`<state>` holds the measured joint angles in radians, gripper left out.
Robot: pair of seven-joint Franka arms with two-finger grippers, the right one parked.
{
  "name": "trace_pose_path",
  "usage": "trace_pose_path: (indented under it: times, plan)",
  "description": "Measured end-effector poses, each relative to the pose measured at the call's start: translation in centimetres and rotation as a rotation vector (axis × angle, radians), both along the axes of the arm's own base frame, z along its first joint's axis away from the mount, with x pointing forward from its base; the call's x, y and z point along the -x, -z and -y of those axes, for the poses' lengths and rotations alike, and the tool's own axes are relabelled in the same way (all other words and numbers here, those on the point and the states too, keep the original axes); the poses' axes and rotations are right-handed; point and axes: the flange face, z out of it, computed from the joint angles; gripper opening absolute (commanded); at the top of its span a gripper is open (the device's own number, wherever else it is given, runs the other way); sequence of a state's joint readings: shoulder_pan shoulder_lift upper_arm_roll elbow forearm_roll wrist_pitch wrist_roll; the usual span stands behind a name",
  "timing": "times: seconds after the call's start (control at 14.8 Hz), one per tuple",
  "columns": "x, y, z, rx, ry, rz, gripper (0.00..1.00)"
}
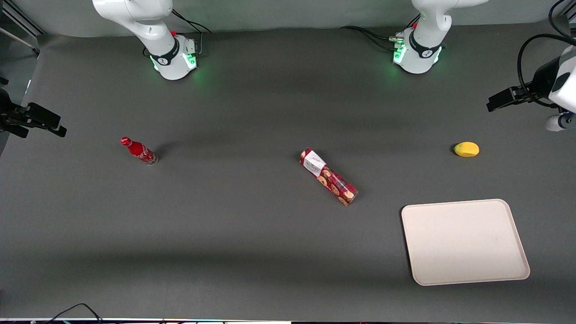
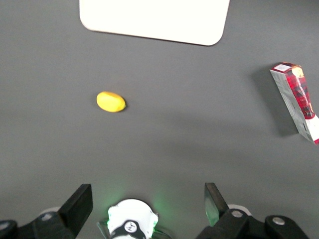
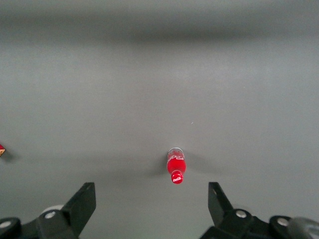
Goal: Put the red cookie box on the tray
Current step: 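Move the left gripper out from rest toward the tartan shortbread box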
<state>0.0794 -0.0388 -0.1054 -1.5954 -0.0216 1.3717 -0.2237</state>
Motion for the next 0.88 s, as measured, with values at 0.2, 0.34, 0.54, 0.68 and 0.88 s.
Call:
trace_pose_path:
  times: [0.2, 0.34, 0.54, 0.68, 0.88]
  plan:
    - [0.0, -0.6, 0.0, 0.009, 0.050, 0.011, 1.00]
    - [0.0, -0.6, 0.0, 0.011, 0.058, 0.012, 1.00]
    - [0.0, -0.7, 0.2, 0.015, 0.068, 0.016, 1.00]
    - [0.0, -0.8, 1.4, 0.040, 0.086, 0.021, 1.00]
    - [0.1, -0.7, 5.8, 0.054, 0.128, 0.030, 1.00]
